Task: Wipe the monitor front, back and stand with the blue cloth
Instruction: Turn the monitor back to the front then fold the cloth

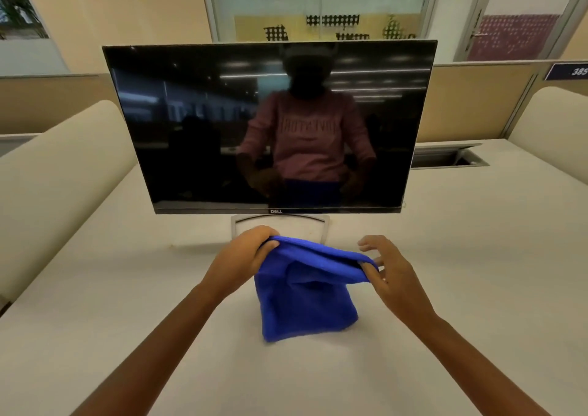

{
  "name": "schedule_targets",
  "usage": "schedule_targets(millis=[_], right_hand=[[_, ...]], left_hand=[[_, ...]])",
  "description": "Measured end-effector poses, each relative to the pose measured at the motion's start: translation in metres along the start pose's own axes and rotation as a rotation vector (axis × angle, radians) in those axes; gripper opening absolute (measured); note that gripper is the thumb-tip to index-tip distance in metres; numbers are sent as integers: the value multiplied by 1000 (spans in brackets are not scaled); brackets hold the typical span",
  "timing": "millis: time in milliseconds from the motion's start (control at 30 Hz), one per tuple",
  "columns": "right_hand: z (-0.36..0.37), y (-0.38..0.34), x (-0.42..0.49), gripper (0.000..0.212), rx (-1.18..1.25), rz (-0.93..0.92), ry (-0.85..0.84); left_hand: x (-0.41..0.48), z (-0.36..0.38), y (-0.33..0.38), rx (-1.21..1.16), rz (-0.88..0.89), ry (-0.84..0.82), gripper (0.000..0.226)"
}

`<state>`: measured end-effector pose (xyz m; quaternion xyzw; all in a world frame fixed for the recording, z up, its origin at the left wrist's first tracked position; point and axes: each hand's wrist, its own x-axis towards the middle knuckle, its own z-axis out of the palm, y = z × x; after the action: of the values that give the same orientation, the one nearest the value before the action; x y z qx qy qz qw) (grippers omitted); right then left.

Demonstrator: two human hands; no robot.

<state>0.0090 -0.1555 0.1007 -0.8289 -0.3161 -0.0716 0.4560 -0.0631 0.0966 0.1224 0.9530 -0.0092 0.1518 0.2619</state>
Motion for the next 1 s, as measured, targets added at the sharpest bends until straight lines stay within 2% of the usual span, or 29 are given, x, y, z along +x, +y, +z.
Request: schedule_targets(millis=[100,167,233,333,433,533,600,733,767,867,1000], right_hand=[[-18,-4,10,17,-16,-202,-110],[-29,-7,18,24,-35,-262,-162],[-34,-10,26,27,6,-284,-186],[-33,-16,31,28,84,-221,-195],[-24,-16,33,47,-106,-244,-141],[-20,-12,40,31,-314,-328,-122],[-27,-12,47,27,-268,-273,-111],[-58,-34,63,31,290,-16,-106],[-63,-38,66,36,352,18,-124],[-64,-38,74,31,278,70,-194],[-45,-14,82,16,77,168,-321]], left_hand=[[16,-16,9,-2,26,30,35],[26,-27,14,-20,52,47,34],[34,-36,17,-64,77,73,28],[42,-44,24,-128,98,121,23],[48,-49,28,-179,108,120,21],[51,-59,27,-200,116,68,15],[51,-69,23,-187,104,39,14],[47,-82,13,-281,54,-88,11],[47,-81,11,-315,37,-123,11],[48,-71,4,-371,-24,-194,21],[51,-55,-12,-316,-126,-253,13]])
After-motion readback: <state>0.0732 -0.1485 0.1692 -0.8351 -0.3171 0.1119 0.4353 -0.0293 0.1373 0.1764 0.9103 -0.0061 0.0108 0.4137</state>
